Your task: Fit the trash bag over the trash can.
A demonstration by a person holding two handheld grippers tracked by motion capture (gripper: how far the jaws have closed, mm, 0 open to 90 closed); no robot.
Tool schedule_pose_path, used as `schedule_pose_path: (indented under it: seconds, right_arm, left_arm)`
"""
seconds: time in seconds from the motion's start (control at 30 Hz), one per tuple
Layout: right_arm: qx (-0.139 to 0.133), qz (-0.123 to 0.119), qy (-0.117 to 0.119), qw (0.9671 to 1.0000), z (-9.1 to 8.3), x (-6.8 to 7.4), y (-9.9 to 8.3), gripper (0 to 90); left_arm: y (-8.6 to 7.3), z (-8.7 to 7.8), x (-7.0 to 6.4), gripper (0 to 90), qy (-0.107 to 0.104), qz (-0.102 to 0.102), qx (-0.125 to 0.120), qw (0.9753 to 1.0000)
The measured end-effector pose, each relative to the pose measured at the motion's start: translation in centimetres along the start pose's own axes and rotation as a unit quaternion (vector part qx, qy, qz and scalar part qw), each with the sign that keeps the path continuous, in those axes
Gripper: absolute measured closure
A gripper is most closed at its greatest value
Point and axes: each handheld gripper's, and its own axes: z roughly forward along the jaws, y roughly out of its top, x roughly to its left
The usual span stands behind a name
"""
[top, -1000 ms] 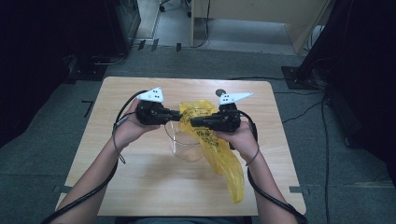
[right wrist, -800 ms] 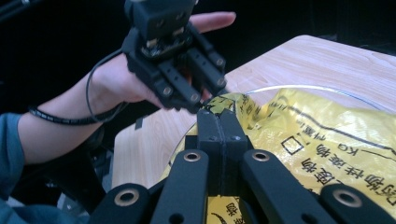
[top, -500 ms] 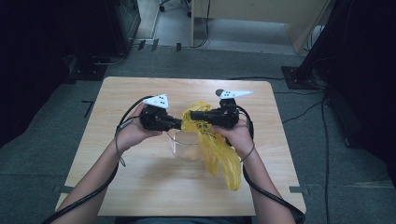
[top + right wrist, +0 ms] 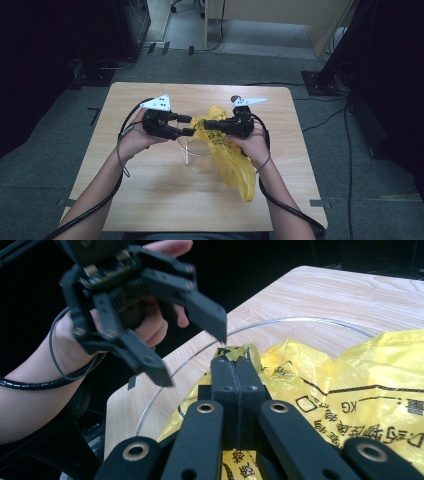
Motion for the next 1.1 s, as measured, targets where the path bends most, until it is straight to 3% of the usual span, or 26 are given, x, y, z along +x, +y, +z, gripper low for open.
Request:
schedule_pose_path:
  seconds: [0.17,0.27,0.33,0.37,0.4,0.43,0.47,0.63,0.73,0.83,0.87,0.93,1.0,1.1]
  right_arm:
    - [-0.009,0.008,0.014,0.9998,0.0,0.2,0.1,90.0]
    - [-0.011,0.009,0.02,0.9997,0.1,0.4,0.2,90.0]
    - [-0.009,0.006,0.019,0.9998,0.2,0.5,0.2,90.0]
    - [-0.006,0.006,0.017,0.9998,0.2,0.5,0.2,90.0]
    - [-0.005,0.004,0.013,0.9999,0.2,0.5,0.2,90.0]
    - [-0.007,0.004,0.01,0.9999,0.1,0.5,0.2,90.0]
    - [-0.005,0.004,0.009,0.9999,0.0,0.5,0.3,89.0]
    - [-0.01,-0.025,-0.01,0.9996,-0.6,1.0,0.6,71.5]
    - [-0.02,-0.032,-0.018,0.9991,-1.3,1.2,0.9,68.1]
    - [-0.034,-0.038,-0.04,0.9979,-2.4,1.0,1.3,65.6]
    - [-0.034,-0.039,-0.06,0.9968,-2.8,0.7,1.3,65.4]
    - [-0.03,-0.039,-0.069,0.9964,-2.9,0.6,1.3,63.8]
    - [-0.023,-0.04,-0.104,0.9935,-3.3,0.1,1.2,61.8]
    - [-0.019,-0.044,-0.124,0.9912,-3.2,-0.5,0.8,58.0]
  left_arm:
    - [0.0,1.5,-0.9,41.0,-0.004,0.03,0.01,0.9995]
    - [-0.1,2.2,-1.1,45.8,0.002,0.033,0.017,0.9993]
    - [-0.2,2.4,-1.2,55.5,0.016,0.013,0.023,0.9995]
    - [-0.1,2.4,-1.2,66.8,0.023,-0.004,0.024,0.9994]
    - [-0.1,2.4,-1.2,72.2,0.023,-0.004,0.024,0.9994]
    - [-0.1,2.4,-1.0,79.5,0.014,-0.044,0.031,0.9984]
    - [-0.1,2.4,-0.9,84.2,0.016,-0.05,0.033,0.9981]
    - [-0.2,2.3,-0.9,88.7,0.012,-0.043,0.035,0.9984]
    - [-0.3,2.0,-0.8,88.9,0.004,-0.041,0.037,0.9985]
    - [-0.4,1.7,-0.6,89.2,-0.004,-0.042,0.038,0.9984]
    - [-0.4,1.5,-0.5,89.2,-0.01,-0.05,0.043,0.9978]
    - [-0.5,1.2,-0.4,89.5,-0.012,-0.052,0.04,0.9978]
    - [-0.6,0.8,-0.3,89.6,-0.02,-0.06,0.037,0.9973]
    - [-0.7,0.4,-0.1,89.7,-0.032,-0.063,0.031,0.997]
